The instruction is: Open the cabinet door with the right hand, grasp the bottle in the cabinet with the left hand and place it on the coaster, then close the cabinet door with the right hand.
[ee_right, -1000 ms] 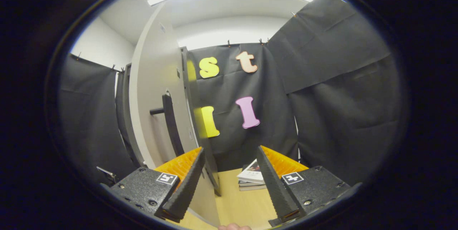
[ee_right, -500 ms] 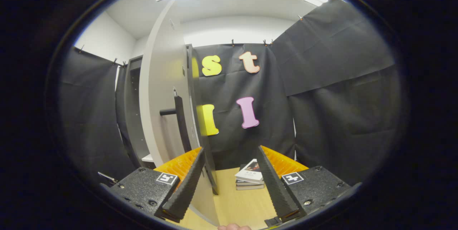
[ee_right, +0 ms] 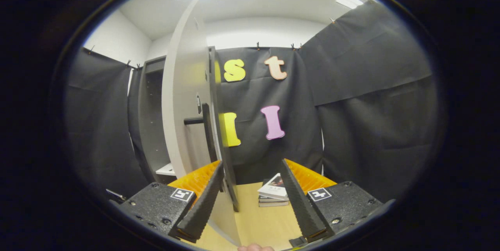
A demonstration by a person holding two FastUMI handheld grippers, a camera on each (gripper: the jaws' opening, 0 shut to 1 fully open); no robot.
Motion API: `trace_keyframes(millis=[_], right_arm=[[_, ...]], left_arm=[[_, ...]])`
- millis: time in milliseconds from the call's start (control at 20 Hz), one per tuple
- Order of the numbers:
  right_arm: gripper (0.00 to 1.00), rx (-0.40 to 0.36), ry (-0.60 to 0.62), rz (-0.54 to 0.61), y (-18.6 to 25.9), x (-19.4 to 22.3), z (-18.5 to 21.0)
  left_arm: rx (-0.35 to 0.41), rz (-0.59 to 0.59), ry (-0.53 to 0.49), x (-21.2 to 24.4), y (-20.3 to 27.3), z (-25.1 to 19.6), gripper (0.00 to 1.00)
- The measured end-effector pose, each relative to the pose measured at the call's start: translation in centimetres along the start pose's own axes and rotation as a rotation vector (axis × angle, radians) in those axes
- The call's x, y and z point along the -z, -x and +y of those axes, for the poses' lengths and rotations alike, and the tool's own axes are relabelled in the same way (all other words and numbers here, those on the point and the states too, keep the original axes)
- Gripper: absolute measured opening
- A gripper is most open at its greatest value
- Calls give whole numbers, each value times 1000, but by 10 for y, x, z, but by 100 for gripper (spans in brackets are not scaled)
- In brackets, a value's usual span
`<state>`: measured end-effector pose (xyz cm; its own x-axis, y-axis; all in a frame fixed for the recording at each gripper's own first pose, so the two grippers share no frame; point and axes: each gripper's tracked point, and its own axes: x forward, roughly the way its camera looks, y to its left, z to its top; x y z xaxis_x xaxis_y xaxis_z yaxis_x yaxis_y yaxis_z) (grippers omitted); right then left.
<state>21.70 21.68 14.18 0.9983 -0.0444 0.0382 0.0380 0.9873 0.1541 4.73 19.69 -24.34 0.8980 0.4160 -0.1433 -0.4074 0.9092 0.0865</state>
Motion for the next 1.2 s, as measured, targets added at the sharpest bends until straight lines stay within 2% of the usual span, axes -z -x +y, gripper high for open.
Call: trace_keyframes(millis=[200, 300, 350, 400, 550, 600, 650, 1000, 1200], right_arm=[[91, 1, -4, 9, 2, 2, 0], [91, 0, -7, 13, 2, 3, 0], [91, 0, -8, 13, 3, 4, 0], [91, 0, -8, 13, 3, 4, 0], [91, 0, -15, 15, 3, 5, 0], [91, -1, -21, 17, 4, 5, 1], [91, -4, -26, 17, 4, 5, 2], [91, -22, -27, 15, -1, 6, 3], [91, -23, -10, -2, -6, 5, -1]], left_arm=[[17, 10, -5, 0, 0, -1, 54], [26, 26, -5, 3, -1, -3, 76], [34, 33, -6, 4, -1, -4, 79], [40, 36, -8, 2, 1, -4, 88], [55, 18, -20, -8, 4, -5, 93], [62, 12, -21, -13, 5, -6, 100], [70, 3, -19, -20, 7, -6, 95], [108, -29, -18, -91, 30, -11, 95], [162, -60, -44, -155, 43, -20, 95]])
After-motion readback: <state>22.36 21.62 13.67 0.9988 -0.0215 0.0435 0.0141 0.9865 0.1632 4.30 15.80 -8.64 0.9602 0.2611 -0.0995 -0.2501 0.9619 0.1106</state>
